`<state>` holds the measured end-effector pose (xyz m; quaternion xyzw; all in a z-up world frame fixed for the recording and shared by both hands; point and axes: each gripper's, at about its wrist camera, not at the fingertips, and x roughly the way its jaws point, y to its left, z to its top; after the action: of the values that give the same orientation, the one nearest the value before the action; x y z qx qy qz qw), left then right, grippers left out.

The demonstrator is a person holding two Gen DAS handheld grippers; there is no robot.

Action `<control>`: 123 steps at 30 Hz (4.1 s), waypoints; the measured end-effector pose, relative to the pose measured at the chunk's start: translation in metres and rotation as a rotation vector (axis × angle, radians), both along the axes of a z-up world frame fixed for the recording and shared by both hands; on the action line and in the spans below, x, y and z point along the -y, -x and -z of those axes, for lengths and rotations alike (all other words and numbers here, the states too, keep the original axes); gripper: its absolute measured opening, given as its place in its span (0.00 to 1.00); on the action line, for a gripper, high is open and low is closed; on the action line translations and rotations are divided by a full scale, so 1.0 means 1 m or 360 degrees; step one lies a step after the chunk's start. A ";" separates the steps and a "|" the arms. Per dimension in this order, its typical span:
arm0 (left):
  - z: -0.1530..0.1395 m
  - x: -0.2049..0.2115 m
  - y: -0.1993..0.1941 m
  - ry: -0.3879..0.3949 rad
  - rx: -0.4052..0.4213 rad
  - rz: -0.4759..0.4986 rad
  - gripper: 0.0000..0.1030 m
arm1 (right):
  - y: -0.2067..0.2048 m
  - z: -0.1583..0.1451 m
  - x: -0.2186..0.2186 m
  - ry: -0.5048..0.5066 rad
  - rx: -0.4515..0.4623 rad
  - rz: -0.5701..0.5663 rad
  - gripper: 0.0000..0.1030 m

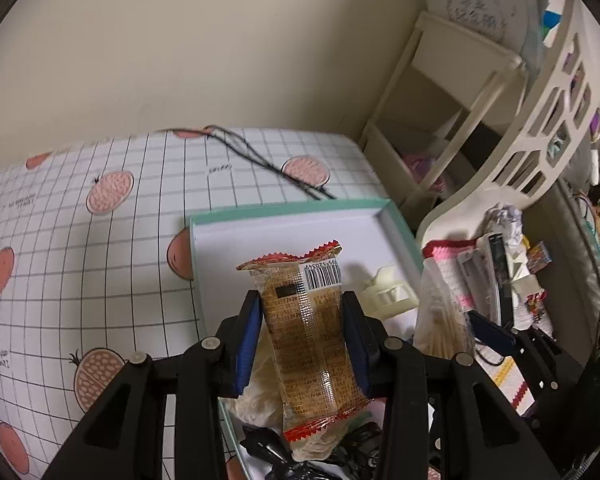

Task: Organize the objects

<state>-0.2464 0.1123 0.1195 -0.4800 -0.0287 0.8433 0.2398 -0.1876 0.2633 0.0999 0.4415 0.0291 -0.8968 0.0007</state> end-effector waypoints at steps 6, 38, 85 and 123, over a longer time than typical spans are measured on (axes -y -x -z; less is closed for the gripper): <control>0.015 0.000 0.004 0.0025 0.0029 -0.0025 0.40 | 0.005 0.011 -0.002 0.0009 0.0031 0.0012 0.68; 0.019 0.011 0.001 0.0022 0.0120 -0.0100 0.49 | 0.003 0.011 -0.002 0.0053 0.0025 -0.0010 0.70; -0.008 0.072 -0.075 0.0238 -0.0083 -0.0520 1.00 | -0.050 -0.006 -0.004 0.0172 0.0030 0.0045 1.00; 0.018 0.101 -0.251 0.0311 -0.0254 -0.0545 1.00 | -0.203 -0.001 0.016 0.0199 -0.0043 0.0072 1.00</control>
<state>0.0050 0.0108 0.1014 -0.4209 -0.0088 0.9059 0.0467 0.0152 0.2477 0.1009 0.4291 -0.0371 -0.9025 0.0076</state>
